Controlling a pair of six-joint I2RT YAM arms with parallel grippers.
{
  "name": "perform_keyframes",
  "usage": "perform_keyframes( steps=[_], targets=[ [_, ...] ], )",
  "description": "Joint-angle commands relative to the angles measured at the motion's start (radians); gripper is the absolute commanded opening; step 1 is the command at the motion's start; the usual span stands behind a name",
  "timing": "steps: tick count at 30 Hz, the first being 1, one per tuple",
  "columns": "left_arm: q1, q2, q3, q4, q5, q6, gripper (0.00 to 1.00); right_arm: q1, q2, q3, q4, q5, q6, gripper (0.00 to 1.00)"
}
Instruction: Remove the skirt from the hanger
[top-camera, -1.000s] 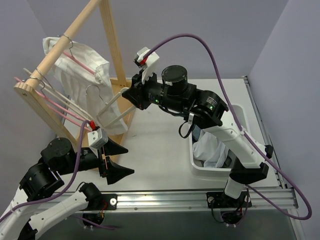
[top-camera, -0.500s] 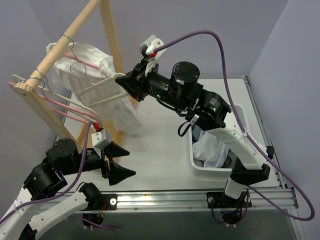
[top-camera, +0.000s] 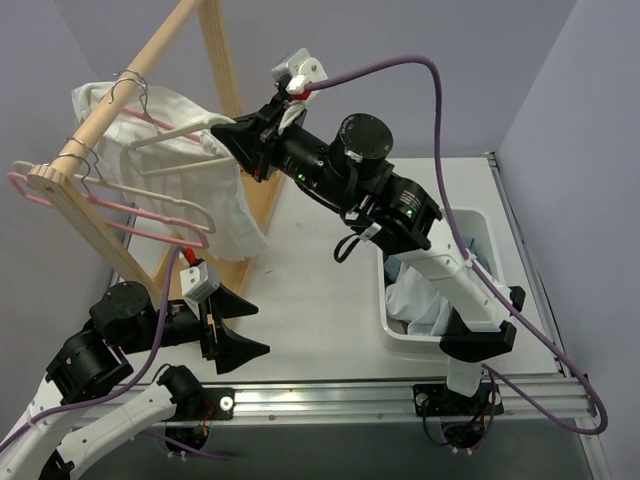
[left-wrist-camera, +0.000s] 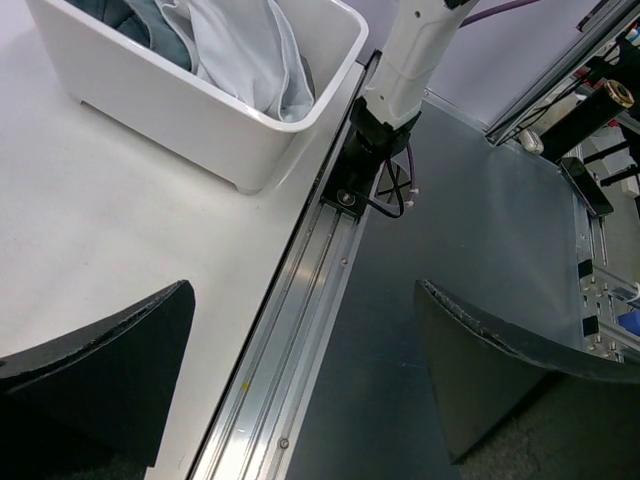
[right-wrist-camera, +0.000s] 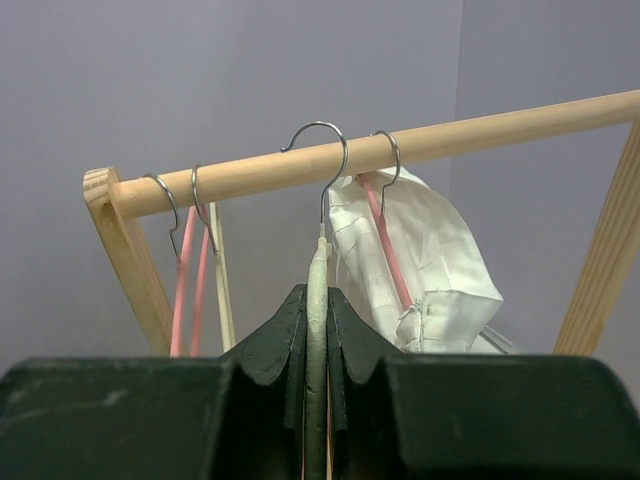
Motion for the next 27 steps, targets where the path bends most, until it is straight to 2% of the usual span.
perform_keyframes(
  steps=[1, 13, 16, 20, 23, 24, 26, 27],
  targets=[
    [-0.001, -0.016, 0.000, 0.045, 0.012, -0.013, 1.00, 0.015, 0.040, 0.053, 0.098, 0.029, -0.029, 0.00],
    [-0.001, -0.036, 0.008, 0.019, 0.001, -0.011, 1.00, 0.098, 0.114, 0.087, 0.100, 0.133, -0.124, 0.00],
    [-0.001, -0.038, 0.005, 0.017, 0.001, -0.008, 1.00, 0.130, 0.100, 0.077, 0.060, 0.199, -0.156, 0.00],
    [-0.001, -0.029, -0.009, 0.034, 0.012, -0.014, 1.00, 0.147, 0.036, -0.006, 0.041, 0.204, -0.122, 0.00],
    [-0.001, -0.018, -0.014, 0.045, 0.015, -0.016, 1.00, 0.151, -0.013, -0.070, 0.038, 0.189, -0.096, 0.14],
    [-0.001, -0.016, -0.014, 0.049, 0.016, -0.017, 1.00, 0.153, -0.024, -0.086, 0.032, 0.187, -0.086, 0.24],
    [-0.001, -0.013, -0.014, 0.054, 0.020, -0.020, 1.00, 0.153, -0.041, -0.097, 0.008, 0.172, -0.072, 0.35],
    [-0.001, -0.013, -0.015, 0.057, 0.020, -0.022, 1.00, 0.153, -0.047, -0.100, -0.008, 0.178, -0.072, 0.53]
  ],
)
